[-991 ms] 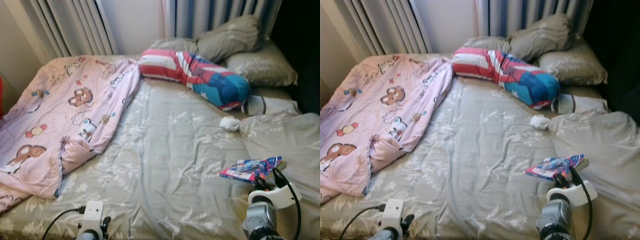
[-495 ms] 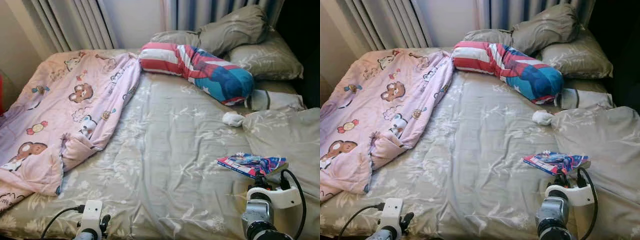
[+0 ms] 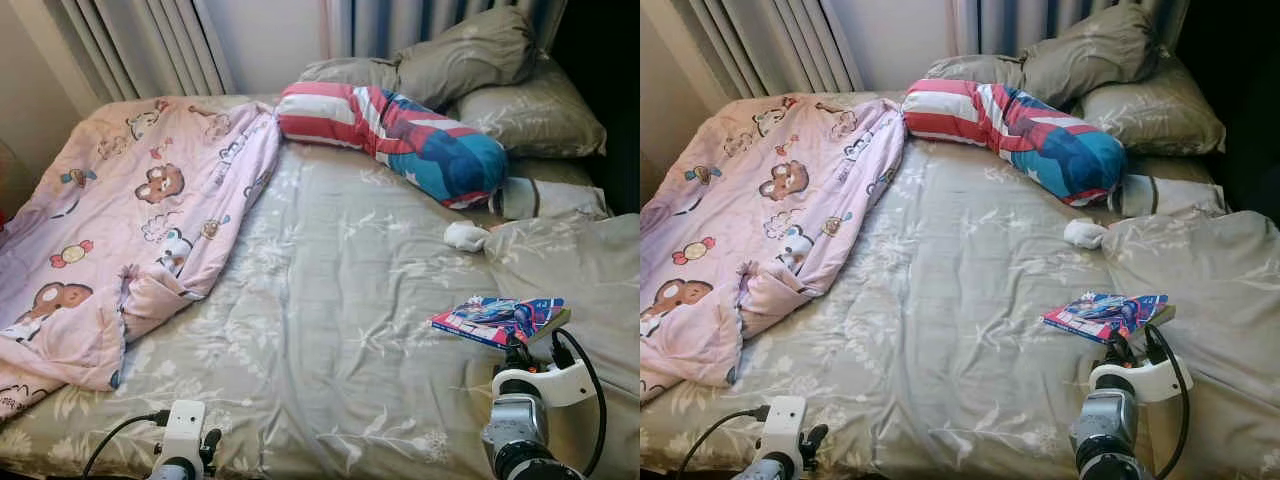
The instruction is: Clean up the room
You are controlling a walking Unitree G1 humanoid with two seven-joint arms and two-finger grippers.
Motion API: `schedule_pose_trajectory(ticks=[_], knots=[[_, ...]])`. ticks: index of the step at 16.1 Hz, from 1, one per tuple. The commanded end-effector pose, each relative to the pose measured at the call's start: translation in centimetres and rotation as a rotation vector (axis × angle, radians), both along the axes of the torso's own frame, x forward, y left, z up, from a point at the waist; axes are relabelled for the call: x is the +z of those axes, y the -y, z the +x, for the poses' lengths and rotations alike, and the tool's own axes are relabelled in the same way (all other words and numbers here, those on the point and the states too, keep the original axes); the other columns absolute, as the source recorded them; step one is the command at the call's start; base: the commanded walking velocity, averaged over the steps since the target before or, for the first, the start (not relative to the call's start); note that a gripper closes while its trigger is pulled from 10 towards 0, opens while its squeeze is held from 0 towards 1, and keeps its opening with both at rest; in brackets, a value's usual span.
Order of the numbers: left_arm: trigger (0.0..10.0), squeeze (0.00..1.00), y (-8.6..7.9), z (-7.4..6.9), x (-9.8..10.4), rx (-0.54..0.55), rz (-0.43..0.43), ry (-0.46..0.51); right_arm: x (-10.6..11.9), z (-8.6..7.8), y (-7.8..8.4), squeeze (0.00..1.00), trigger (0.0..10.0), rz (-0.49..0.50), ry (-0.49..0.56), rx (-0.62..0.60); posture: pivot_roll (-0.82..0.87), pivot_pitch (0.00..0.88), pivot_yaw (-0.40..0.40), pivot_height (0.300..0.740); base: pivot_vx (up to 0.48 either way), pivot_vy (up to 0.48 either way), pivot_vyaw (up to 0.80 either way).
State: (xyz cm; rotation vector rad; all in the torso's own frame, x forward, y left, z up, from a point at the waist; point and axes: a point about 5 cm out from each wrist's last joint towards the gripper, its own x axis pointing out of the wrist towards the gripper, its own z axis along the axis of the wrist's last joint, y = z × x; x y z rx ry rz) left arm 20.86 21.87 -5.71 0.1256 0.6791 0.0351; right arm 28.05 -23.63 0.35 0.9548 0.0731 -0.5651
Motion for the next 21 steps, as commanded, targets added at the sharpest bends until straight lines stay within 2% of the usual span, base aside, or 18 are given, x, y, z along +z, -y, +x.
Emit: schedule_pose_trajectory(ticks=[1,4,12,15,17,19,21], knots=[[10.0,0.00,-0.3,-0.8,-0.4,0.000,0.006,-0.027,0.2,0.1,0.0,0.00,10.0,-0.025,0.007,0.015,0.10,0.157,0.060,0.711,0.000,0.000,0.00],[10.0,0.00,-0.4,-1.0,-0.5,-0.001,0.009,-0.031,0.4,0.2,-0.1,0.00,10.0,-0.041,0.017,0.020,0.10,0.164,0.061,0.681,0.000,0.000,0.00],[10.0,0.00,-0.7,-1.4,-0.6,0.004,0.013,-0.030,1.0,0.8,-0.1,0.00,10.0,0.022,0.089,-0.036,0.12,0.177,0.065,0.681,0.000,0.000,0.00],[10.0,0.00,-1.0,-1.8,-0.7,0.006,0.020,-0.036,0.9,1.2,-1.0,0.00,10.0,0.041,0.083,0.039,0.13,0.185,0.066,0.681,0.000,0.000,0.00],[10.0,0.00,-1.1,-1.8,-0.7,0.004,0.022,-0.035,0.2,1.2,-1.9,0.00,10.0,0.089,0.045,0.119,0.13,0.187,0.069,0.681,0.000,0.000,0.00],[10.0,0.00,-1.1,-1.6,-0.6,-0.004,0.025,-0.030,0.5,1.5,-2.2,0.00,10.0,0.153,0.116,0.205,0.14,0.188,0.072,0.681,0.000,0.000,0.00],[10.0,0.00,-1.0,-1.5,-0.5,-0.019,0.030,-0.029,0.3,1.3,-1.6,0.00,10.0,0.106,0.066,0.324,0.13,0.187,0.073,0.681,0.000,0.000,0.00]])
